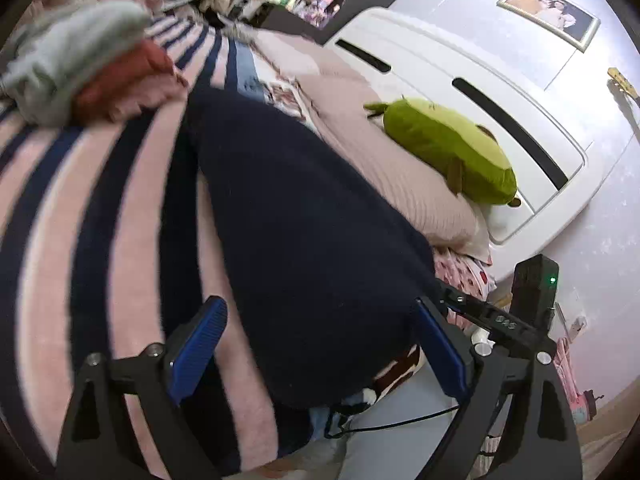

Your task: Fold small clothes

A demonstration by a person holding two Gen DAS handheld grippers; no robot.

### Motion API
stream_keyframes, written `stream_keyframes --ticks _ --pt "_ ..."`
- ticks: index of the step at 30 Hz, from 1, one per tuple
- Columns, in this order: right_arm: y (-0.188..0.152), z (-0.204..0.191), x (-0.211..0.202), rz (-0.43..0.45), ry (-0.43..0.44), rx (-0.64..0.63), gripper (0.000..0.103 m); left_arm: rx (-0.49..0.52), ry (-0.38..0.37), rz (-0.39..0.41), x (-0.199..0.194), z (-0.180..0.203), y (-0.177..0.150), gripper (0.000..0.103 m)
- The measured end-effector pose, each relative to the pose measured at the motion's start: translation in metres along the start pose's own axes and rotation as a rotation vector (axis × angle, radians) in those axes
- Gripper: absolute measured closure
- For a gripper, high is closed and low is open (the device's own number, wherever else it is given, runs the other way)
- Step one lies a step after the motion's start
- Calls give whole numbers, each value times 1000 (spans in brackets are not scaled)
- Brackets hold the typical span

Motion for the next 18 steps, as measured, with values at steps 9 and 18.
stream_keyframes --ticks 9,18 --pt "-5 -11 -1 -15 -26 -29 78 -47 -74 9 8 -5 -3 47" --pt "-28 -49 5 -147 185 -130 76 -30 -17 22 -60 -15 -35 57"
Point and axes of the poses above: each gripper's, at about its wrist camera, not at the fingertips, and x roughly the way its jaws point, z to its right, y to its top, the point moved 5 cm from there along x, roughly the way its jaws point, and after that the axes turned 14 degrees about -z, right-handed, at the moved point
